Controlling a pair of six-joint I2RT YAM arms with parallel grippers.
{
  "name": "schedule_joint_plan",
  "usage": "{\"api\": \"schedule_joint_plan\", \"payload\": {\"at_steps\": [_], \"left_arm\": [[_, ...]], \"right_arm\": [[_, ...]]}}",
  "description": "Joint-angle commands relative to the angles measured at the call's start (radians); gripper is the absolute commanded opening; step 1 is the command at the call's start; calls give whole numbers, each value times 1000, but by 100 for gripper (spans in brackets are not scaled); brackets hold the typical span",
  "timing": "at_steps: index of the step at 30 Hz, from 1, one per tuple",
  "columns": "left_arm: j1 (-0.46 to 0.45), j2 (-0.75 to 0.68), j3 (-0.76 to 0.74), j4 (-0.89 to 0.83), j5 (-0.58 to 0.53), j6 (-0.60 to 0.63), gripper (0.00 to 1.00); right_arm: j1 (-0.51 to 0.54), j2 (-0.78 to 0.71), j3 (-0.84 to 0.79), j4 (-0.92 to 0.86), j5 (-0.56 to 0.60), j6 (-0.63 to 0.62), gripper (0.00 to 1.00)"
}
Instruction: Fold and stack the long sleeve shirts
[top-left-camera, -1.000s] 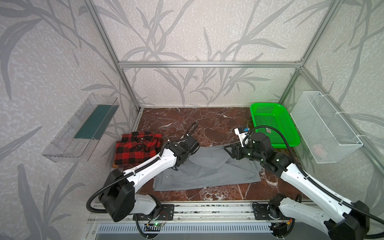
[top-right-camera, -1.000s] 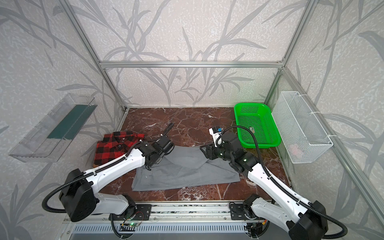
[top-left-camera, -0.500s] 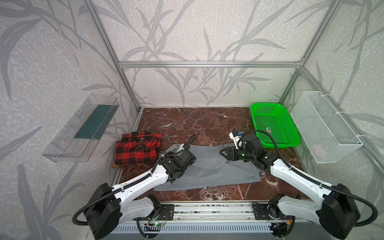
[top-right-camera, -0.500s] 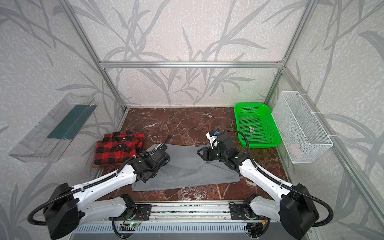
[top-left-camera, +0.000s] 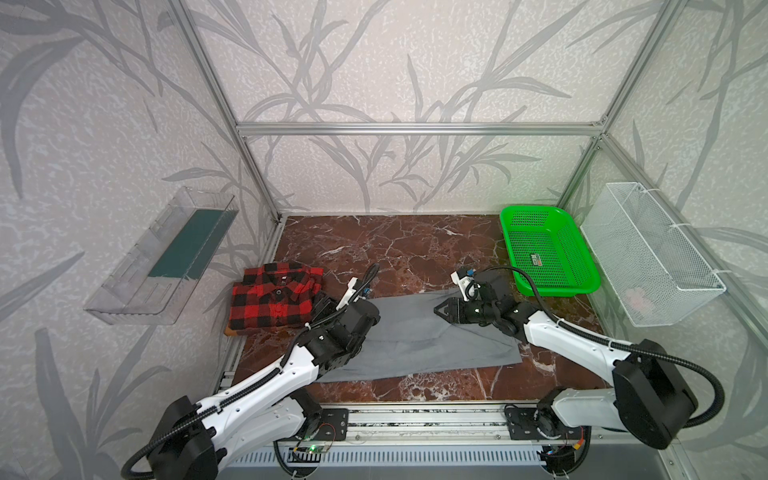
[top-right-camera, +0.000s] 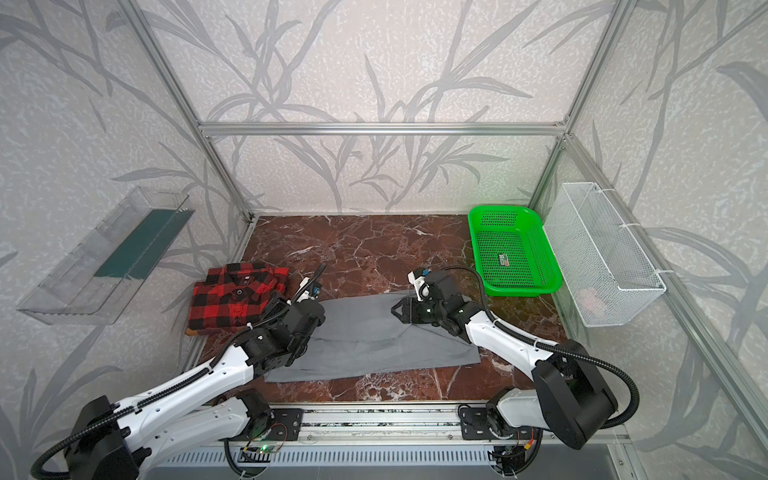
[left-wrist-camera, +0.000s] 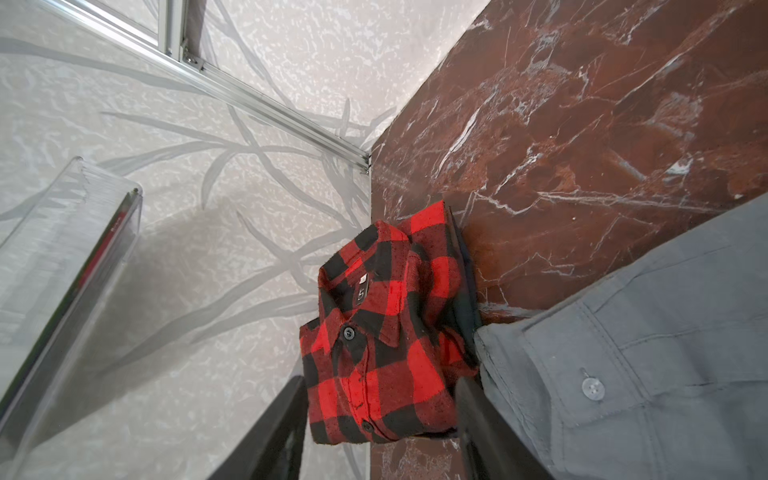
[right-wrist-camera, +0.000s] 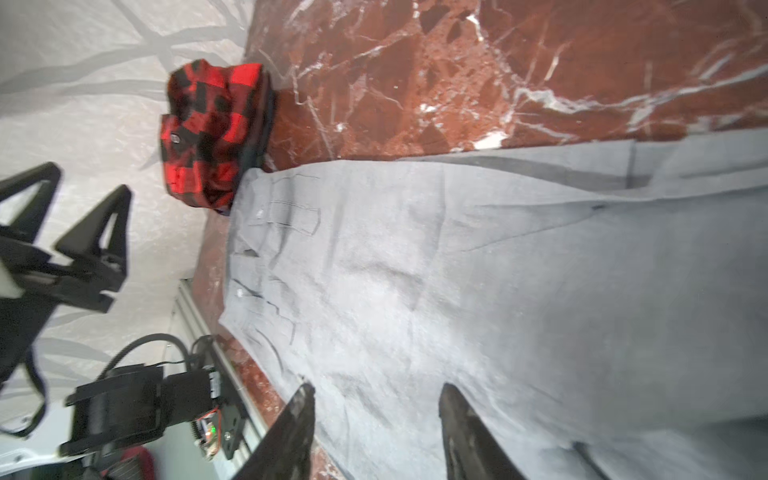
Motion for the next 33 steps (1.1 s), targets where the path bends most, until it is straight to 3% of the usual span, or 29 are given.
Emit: {"api": "schedule_joint_plan", "payload": {"at_steps": [1, 7, 10, 14, 17, 21, 26, 33], "left_arm": [[3, 26, 55, -10, 94, -81, 58], [2, 198, 144, -102, 288, -277, 54], [0, 281, 189, -168, 315, -423, 53], [-16, 343, 214, -175, 388, -397, 49], [-25, 378, 268, -247, 367, -474, 49], [-25, 406, 302, -281, 363, -543, 50], [-27, 451, 329, -295, 522, -594, 50], [-29, 542, 327, -256, 635, -686, 50]], "right_arm": [[-17, 30, 89, -104, 149, -31, 49], [-131, 143, 145, -87, 161, -3, 46], [-209, 220, 150, -75, 129, 22, 44], [-274, 323, 130, -22, 115, 106, 42], [-280, 362, 119, -40, 146, 123, 40], [-280, 323, 66, -51, 195, 144, 39], [-266, 130, 41, -118, 303, 81, 40], [-215, 48, 93, -179, 131, 39, 40]]}}
